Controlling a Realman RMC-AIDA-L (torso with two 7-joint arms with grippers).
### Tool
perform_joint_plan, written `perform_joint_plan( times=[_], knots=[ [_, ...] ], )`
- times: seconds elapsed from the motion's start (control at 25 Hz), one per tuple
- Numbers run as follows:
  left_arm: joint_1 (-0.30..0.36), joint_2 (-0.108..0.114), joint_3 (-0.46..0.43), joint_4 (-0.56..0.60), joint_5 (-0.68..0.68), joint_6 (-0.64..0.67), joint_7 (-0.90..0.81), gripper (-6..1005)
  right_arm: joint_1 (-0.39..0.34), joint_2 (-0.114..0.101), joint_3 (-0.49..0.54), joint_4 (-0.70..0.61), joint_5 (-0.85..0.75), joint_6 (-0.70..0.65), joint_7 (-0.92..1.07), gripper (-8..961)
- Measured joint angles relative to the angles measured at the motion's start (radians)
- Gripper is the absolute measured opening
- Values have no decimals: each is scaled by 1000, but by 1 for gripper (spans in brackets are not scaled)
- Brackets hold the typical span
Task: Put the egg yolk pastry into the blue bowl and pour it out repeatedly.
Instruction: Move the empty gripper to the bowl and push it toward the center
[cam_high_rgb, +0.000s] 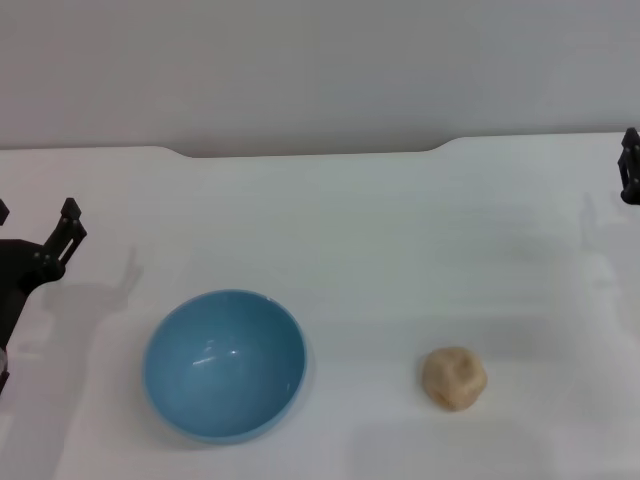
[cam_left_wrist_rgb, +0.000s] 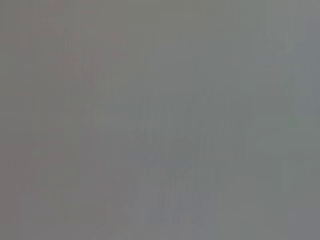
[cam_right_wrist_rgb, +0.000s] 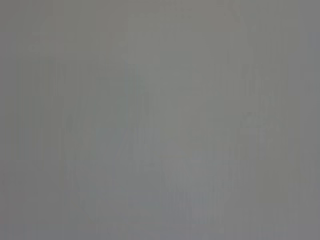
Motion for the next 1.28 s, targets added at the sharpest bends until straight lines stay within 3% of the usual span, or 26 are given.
perform_joint_plan(
  times=[0.48, 0.92, 1.08, 1.28],
  knots=[
    [-87, -2, -85, -54, 0, -148, 48, 871, 69, 2, 21, 3, -2, 108, -78, 306],
    [-91, 5, -195, -31, 0, -157, 4, 868, 76, 5, 23, -17, -2, 137, -96, 305],
    [-82, 24, -190, 21, 12, -158, -68, 868, 73, 5, 24, -14, -1, 138, -91, 305],
    [-43, 87, -190, 181, 97, -250, -182, 867, 70, 5, 24, -12, -1, 146, -91, 305]
  ],
)
